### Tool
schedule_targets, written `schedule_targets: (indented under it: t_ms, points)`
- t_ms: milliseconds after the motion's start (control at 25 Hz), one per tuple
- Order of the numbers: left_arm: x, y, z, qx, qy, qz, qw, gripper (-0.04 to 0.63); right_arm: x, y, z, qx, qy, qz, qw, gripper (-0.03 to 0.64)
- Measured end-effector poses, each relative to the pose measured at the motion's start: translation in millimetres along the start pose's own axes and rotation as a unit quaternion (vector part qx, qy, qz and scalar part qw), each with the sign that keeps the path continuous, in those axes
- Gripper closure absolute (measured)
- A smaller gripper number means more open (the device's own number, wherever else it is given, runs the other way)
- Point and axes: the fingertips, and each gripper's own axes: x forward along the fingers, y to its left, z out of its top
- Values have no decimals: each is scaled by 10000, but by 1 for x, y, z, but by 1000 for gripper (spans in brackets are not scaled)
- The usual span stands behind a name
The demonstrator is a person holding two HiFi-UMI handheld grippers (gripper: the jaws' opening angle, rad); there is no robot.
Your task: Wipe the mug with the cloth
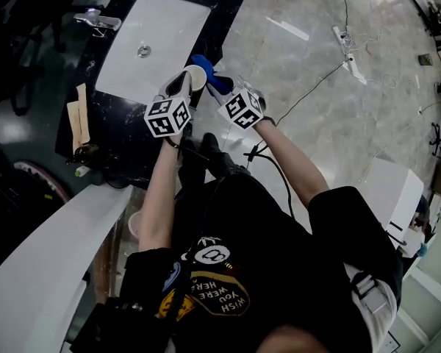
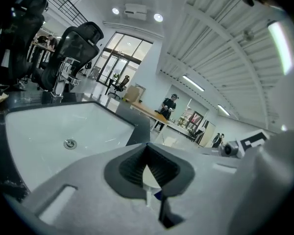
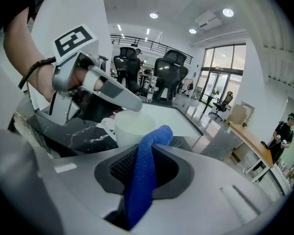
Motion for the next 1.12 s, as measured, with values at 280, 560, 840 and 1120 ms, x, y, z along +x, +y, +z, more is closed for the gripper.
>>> schedule_targets:
  t_ms: [280,560,840,1120]
  points:
    - [-4,2,0,-240,-224,109,9994,591,-25,55,9,-185,-253,290,9991,552]
    - [-3,-4,-2,-229,-181,76,9995,592,-9,-9,-10,245,69,-331,9991,553]
    - [-5,-4,-2,-503,-360,45,9981,591,1,9,-7,-338,24,-80,9994,552]
    - [-4,-3,0,-547,-354,57,9979,591,-10,21,-28,-397,88,13,9992,554]
